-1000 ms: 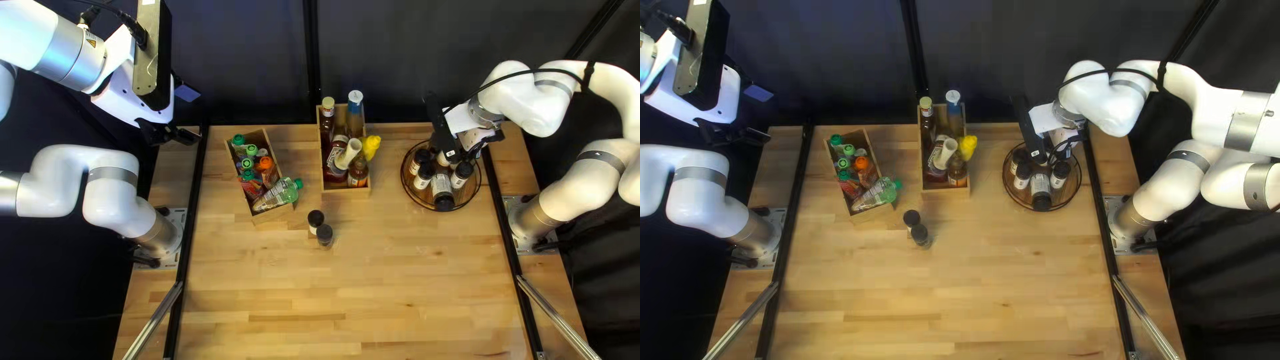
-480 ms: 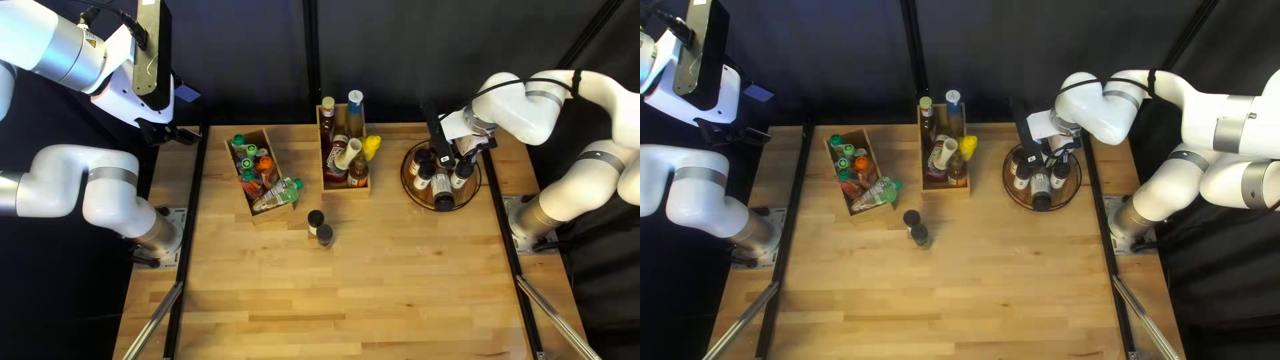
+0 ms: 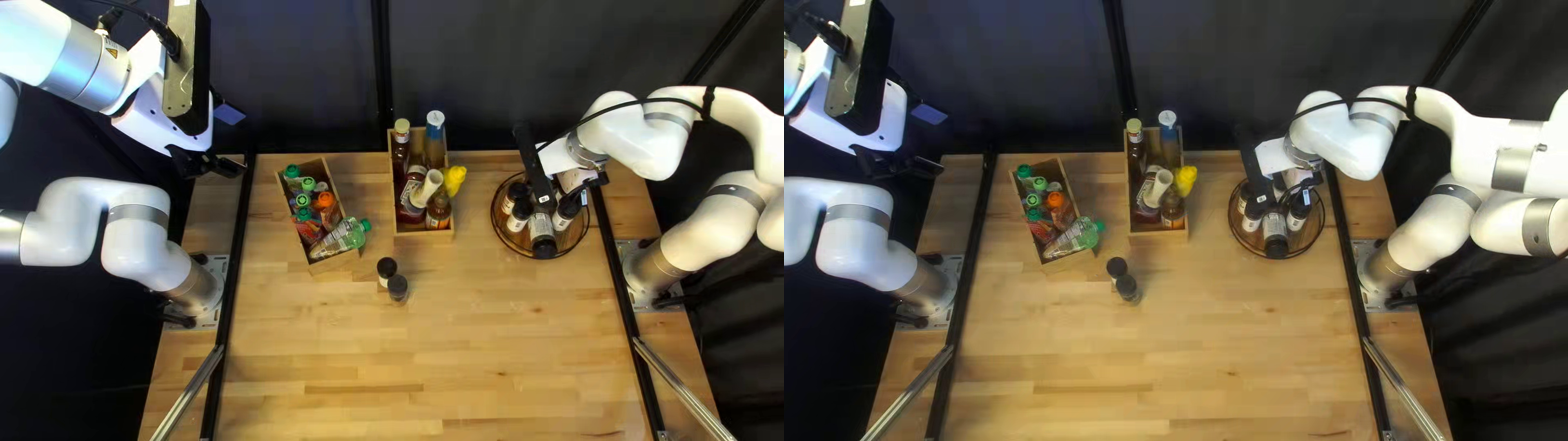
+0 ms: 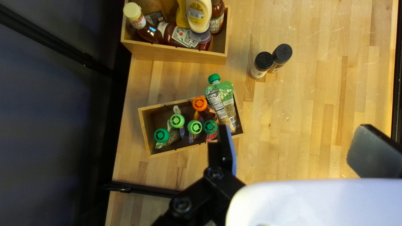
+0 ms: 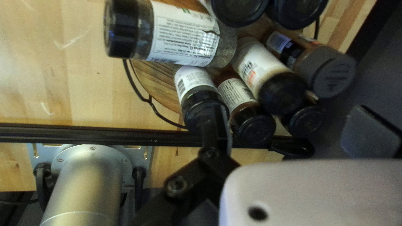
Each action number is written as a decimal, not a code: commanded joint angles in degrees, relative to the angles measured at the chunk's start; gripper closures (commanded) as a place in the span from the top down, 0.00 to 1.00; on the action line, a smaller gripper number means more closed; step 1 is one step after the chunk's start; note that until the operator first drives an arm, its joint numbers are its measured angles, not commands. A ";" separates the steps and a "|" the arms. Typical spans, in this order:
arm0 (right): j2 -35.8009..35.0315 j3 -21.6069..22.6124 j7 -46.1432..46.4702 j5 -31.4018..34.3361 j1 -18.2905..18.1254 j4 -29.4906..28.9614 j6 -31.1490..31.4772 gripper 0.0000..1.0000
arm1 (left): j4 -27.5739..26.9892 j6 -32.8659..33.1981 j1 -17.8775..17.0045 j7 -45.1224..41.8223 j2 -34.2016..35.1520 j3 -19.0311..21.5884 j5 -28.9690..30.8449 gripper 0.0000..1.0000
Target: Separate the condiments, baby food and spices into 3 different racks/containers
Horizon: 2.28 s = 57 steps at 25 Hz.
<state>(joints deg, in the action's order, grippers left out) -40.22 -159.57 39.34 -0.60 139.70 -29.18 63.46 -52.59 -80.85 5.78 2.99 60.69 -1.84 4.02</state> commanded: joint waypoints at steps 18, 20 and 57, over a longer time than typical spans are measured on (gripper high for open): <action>31.01 19.20 -35.38 -10.38 5.14 -21.23 -19.55 1.00 | 0.00 0.00 0.00 0.00 0.00 0.00 0.00 1.00; 33.83 20.20 -40.71 -7.90 5.10 -22.28 -20.97 1.00 | 0.00 0.00 0.00 0.00 0.00 0.00 0.00 1.00; 69.00 7.37 -97.01 39.84 25.62 -47.10 -15.53 0.97 | 0.00 0.00 0.00 0.00 0.00 0.00 0.00 1.00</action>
<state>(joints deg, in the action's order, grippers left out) 28.28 -152.21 -58.25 39.34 165.50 -75.81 48.03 -52.59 -80.85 5.78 2.99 60.69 -1.84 4.02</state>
